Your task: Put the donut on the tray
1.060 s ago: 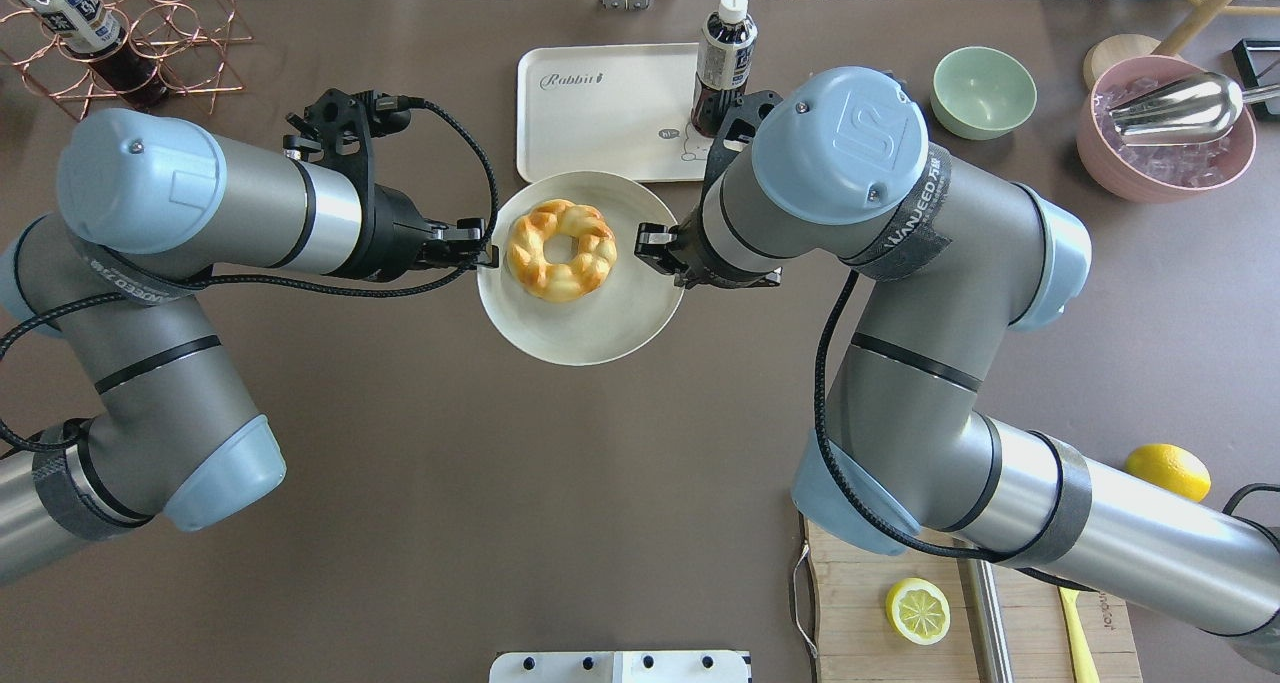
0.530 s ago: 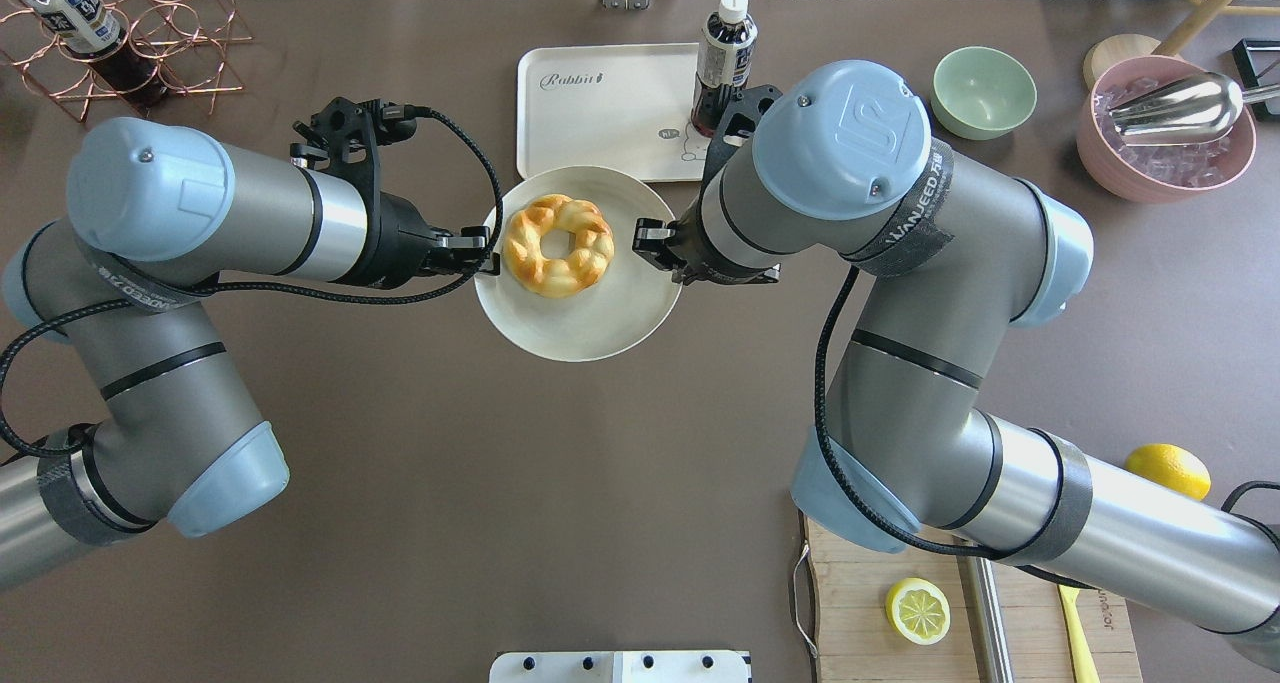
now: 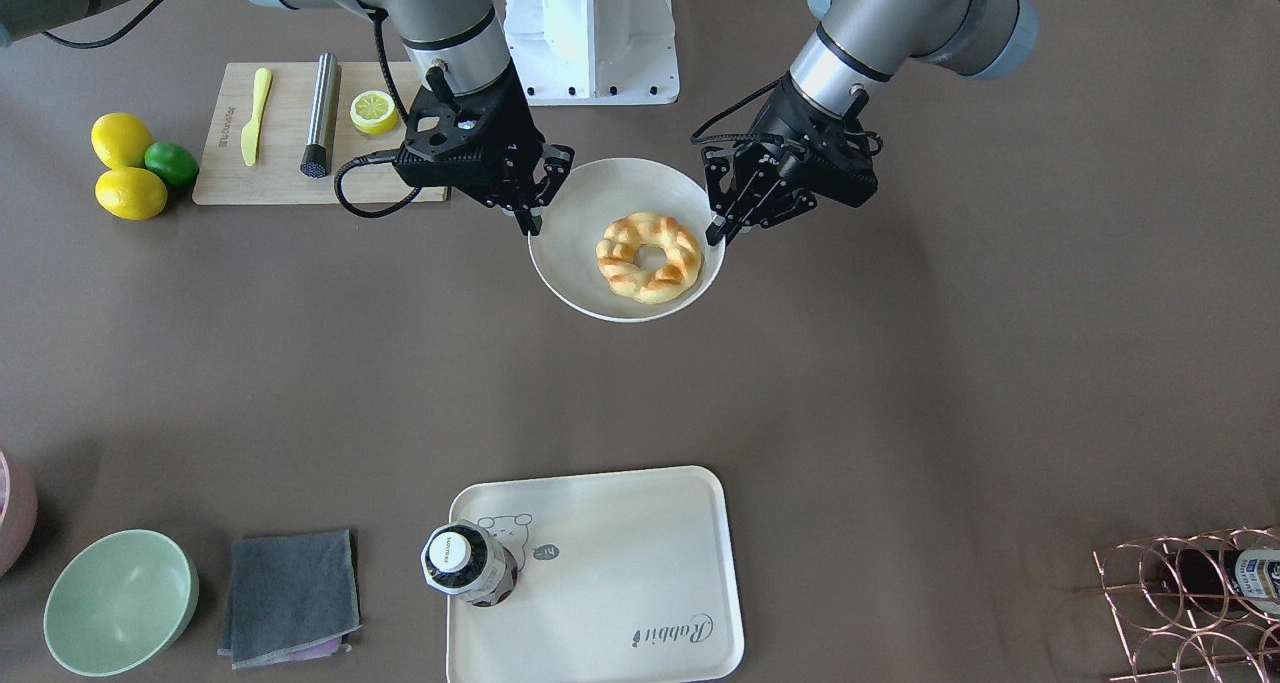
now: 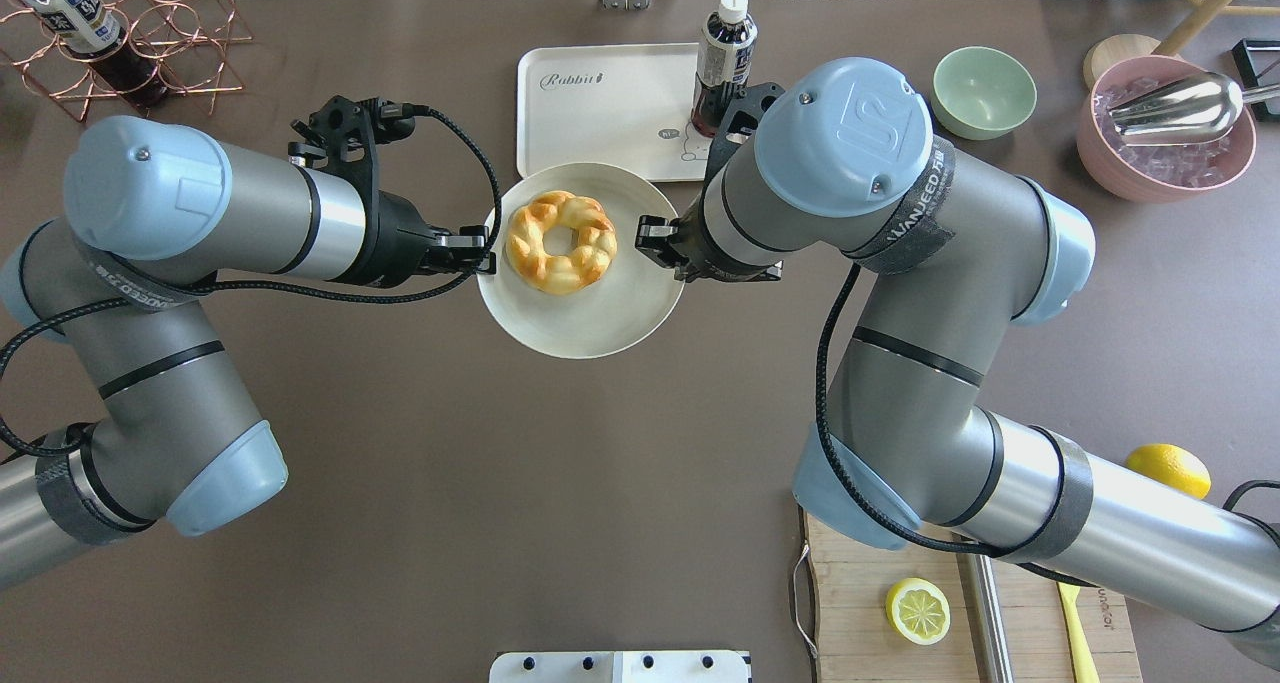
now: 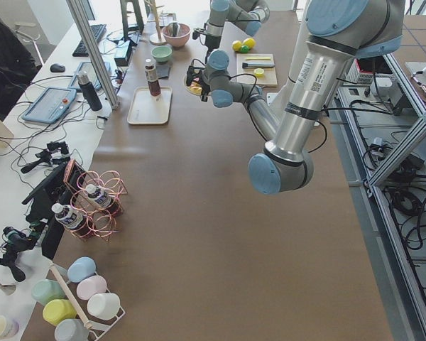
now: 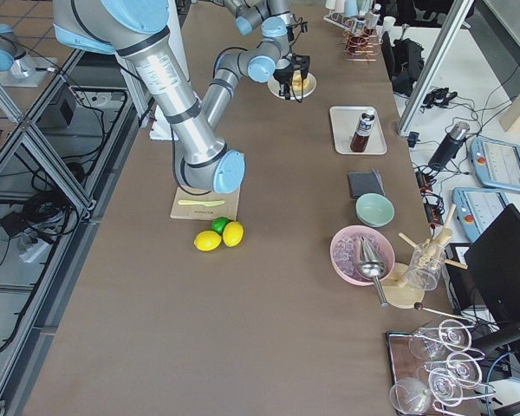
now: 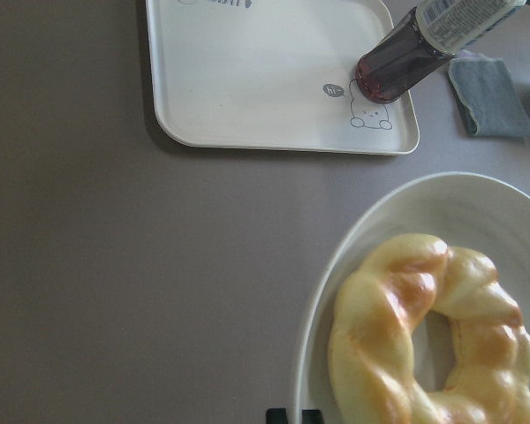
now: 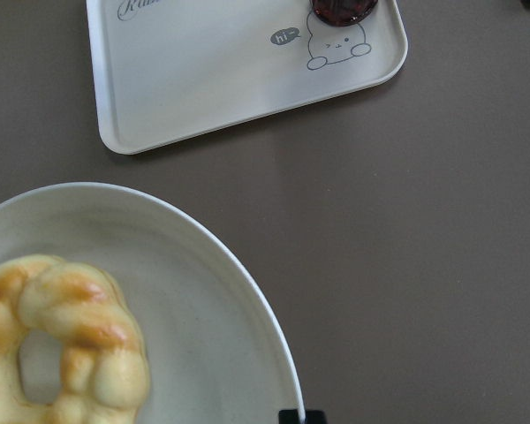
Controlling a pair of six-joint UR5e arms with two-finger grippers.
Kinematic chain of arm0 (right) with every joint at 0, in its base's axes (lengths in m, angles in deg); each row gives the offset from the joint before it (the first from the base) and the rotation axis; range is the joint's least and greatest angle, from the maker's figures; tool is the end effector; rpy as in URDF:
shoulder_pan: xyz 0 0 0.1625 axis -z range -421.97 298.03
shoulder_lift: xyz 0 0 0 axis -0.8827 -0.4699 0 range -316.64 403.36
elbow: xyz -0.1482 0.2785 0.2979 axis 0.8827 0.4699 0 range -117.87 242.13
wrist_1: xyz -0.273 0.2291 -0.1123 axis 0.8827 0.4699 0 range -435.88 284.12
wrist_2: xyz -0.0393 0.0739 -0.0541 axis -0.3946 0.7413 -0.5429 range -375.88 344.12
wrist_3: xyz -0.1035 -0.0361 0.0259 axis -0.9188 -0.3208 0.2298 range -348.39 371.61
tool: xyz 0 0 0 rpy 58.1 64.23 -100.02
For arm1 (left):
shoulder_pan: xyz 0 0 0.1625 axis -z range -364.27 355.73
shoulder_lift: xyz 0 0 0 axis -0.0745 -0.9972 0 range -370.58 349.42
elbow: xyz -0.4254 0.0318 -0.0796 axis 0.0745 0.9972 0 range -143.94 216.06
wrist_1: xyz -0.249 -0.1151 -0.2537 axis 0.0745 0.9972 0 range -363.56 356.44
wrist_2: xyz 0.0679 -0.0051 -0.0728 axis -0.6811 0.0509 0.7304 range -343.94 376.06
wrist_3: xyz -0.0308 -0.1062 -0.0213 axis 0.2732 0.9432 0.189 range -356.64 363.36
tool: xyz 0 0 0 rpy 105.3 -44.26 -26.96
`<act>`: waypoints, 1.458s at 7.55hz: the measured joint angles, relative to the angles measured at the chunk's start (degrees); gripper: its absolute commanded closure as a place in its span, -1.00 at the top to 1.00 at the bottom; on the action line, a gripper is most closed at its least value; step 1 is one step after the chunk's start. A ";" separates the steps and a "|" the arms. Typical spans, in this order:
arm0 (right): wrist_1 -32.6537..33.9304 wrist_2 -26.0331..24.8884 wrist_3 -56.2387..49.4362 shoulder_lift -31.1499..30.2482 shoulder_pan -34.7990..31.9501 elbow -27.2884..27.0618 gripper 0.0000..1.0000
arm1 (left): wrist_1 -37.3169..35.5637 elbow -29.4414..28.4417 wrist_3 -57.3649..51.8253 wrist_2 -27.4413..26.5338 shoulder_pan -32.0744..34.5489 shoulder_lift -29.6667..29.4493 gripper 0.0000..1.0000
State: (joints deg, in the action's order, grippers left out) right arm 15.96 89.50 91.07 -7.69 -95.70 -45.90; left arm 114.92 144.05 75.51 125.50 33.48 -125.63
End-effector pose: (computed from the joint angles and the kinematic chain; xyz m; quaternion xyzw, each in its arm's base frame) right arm -0.4492 -0.4241 0.1876 0.0629 -0.4695 0.1158 0.8731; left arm 0.3929 -0.4255 0.2564 0.1475 0.5734 -0.0411 0.8048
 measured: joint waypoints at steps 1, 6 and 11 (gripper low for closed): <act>0.01 0.00 0.00 -0.01 -0.05 0.04 -1.00 | -0.04 0.01 -0.03 0.07 0.12 0.02 -1.00; 0.05 0.25 0.23 0.17 -0.74 -0.07 1.00 | -2.05 0.08 0.13 0.38 0.36 0.19 -1.00; 0.01 2.14 3.41 2.67 -2.31 0.00 1.00 | -6.71 1.23 0.18 0.52 0.33 -0.43 -1.00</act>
State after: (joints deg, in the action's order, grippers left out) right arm 15.97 91.65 94.48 -5.02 -98.01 -45.89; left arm 108.21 145.27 75.69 126.01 33.81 -126.05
